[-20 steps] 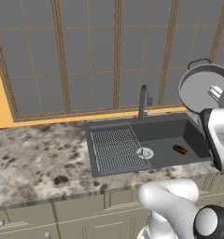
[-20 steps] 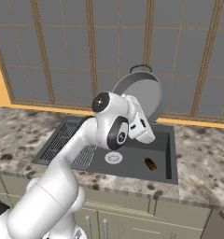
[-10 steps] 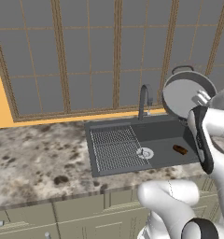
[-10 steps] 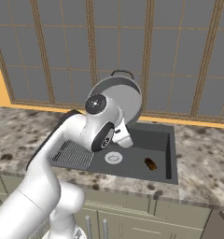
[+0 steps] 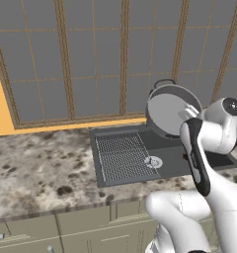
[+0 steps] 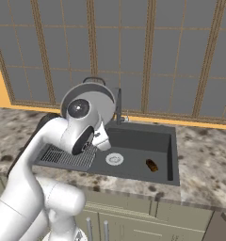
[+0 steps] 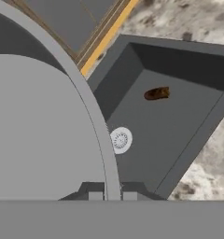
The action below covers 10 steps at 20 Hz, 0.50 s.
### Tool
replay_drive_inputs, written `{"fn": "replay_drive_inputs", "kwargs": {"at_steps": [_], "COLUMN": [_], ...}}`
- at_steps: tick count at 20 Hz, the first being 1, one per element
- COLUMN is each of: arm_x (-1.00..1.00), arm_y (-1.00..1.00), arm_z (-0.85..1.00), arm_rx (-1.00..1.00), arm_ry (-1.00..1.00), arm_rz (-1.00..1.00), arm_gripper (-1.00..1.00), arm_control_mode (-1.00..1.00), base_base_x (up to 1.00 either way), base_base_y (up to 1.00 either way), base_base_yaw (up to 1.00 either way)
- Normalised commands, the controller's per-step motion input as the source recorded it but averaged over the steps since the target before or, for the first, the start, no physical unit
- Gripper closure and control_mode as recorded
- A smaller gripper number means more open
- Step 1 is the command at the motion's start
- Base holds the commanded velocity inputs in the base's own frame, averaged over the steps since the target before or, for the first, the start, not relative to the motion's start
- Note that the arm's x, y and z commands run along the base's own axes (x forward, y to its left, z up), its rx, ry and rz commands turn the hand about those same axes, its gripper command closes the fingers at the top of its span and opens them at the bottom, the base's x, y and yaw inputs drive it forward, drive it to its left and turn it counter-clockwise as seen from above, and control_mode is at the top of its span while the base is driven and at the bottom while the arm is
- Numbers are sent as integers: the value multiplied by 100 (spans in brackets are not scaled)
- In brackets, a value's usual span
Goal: Dump the sweet potato from the pot into the sink. Then turn on the water and wash the sweet potato. Then turn off the water and put the sweet potato back in the pot.
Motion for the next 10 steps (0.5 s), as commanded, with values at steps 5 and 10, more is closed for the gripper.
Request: {"fn": "replay_drive_inputs", "kwargs": {"at_steps": [5, 10], "arm_x": [0, 1], "arm_y": [90, 97], "arm_z": [-10, -16], "arm_rx": [0, 0], "arm_ry": [6, 10], "arm_rz": [20, 19], "arm_gripper": [100, 100], "arm_control_mode": [-100, -100], "base_base_x": [0, 0], "base_base_y": [0, 0], "base_base_yaw": [0, 0]}}
